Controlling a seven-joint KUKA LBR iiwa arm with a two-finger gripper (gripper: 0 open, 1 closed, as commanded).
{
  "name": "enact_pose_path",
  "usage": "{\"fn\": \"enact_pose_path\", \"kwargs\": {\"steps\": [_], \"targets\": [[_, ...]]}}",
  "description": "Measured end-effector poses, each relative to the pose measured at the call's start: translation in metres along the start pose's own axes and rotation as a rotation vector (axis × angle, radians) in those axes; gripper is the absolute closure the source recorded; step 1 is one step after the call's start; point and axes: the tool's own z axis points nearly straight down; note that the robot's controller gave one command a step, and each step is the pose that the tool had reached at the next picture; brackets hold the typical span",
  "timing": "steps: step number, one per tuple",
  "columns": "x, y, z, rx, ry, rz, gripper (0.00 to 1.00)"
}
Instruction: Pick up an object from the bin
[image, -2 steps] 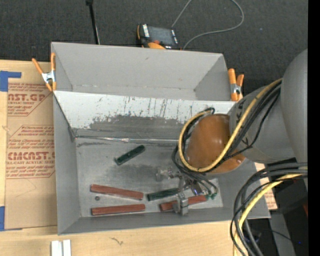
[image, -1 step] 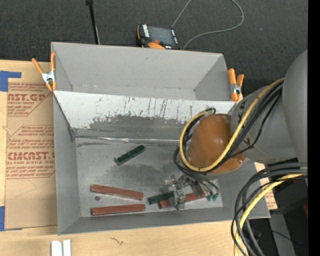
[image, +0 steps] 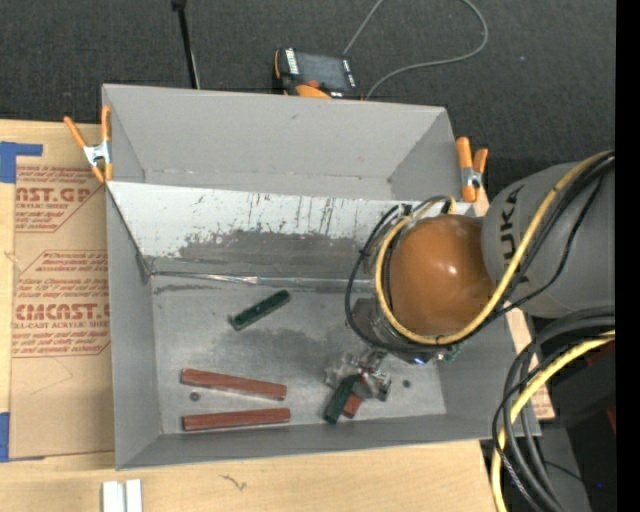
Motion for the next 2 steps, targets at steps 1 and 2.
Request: {"fn": "enact_pose_path", "kwargs": {"steps": [1, 2], "targets": [[0.0073, -0.0334, -0.0153, -0.007, 0.005, -0.394, 1.00], [0.0066, -0.0320, -0.0147, -0.010, 0.004, -0.394, 0.00]]}}
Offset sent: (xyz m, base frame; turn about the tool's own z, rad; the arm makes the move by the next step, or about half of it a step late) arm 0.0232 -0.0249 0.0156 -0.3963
